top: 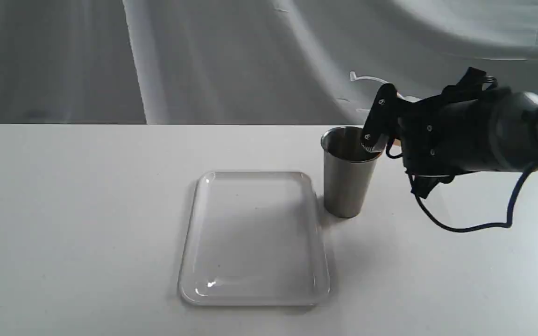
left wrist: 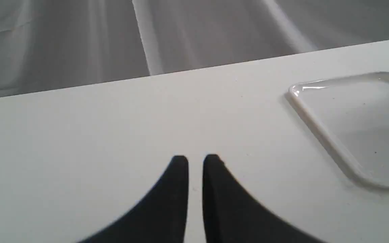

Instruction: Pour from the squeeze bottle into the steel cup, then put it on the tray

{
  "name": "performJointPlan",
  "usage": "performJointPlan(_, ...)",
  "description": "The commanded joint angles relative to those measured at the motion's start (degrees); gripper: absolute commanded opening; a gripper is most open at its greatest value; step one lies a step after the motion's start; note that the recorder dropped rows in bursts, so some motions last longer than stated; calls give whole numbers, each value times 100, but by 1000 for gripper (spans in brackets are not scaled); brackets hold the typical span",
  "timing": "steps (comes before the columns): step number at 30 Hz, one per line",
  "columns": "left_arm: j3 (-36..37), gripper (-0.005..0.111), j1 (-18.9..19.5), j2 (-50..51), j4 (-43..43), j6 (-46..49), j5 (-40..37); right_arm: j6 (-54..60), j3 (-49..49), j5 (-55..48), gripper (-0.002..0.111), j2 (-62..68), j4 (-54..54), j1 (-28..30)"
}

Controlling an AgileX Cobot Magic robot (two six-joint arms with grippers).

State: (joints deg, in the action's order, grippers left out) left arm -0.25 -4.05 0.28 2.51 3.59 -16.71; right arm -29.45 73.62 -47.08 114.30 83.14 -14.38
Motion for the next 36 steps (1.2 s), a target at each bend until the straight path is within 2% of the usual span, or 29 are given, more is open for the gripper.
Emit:
performJointPlan(1, 25, 8, -18, -28, 3, -10, 37, -133, 48, -7, 36, -91, 36, 55)
performJointPlan(16, 25, 8, -18, -28, 3, -10, 37, -1610, 48, 1047, 36, -1237, -674, 424)
performJointPlan(29, 25, 8, -18, -28, 3, -10, 37, -1787, 48, 1249, 36, -2422, -977, 951)
performJointPlan(36, 25, 8, -18, -28, 3, -10, 37, -1796, 48, 1442, 36, -2750, -1361, 977)
